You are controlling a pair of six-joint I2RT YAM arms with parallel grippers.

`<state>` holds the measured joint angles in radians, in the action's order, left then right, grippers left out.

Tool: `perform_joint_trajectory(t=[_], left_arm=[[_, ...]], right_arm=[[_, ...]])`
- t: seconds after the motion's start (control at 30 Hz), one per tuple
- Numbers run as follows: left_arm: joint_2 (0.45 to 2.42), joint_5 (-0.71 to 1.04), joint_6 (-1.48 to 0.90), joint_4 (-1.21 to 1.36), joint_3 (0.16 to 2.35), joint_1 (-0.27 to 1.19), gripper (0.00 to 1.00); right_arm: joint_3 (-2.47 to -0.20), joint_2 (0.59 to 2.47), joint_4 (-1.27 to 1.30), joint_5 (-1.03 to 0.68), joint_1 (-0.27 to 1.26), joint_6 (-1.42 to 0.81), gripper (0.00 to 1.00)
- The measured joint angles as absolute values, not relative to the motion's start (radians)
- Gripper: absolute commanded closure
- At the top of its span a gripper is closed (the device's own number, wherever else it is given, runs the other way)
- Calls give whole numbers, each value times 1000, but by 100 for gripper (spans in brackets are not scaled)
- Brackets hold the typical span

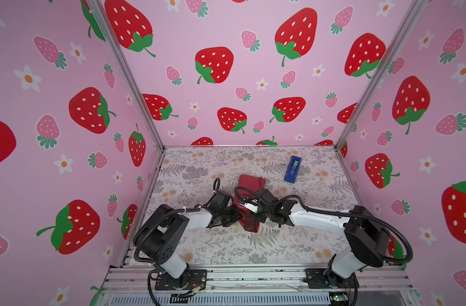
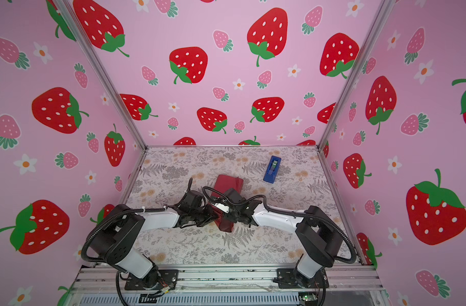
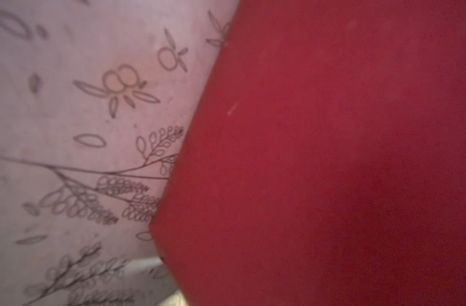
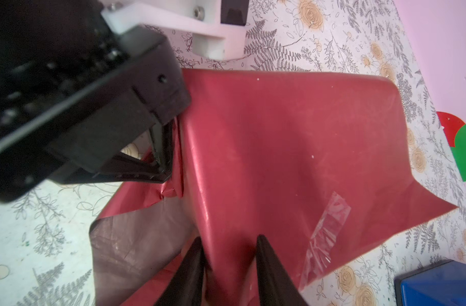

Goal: Wrap the gift box in paper

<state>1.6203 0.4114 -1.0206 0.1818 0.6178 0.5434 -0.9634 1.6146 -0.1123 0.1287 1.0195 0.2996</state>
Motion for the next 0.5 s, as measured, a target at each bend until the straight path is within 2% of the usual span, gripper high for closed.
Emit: perform_joint_trajectory(t=[0.5], left_arm=[[1612, 415, -1081, 257, 591, 543, 91]], right_arm=[[-964, 1613, -112, 126, 1023, 289, 68]])
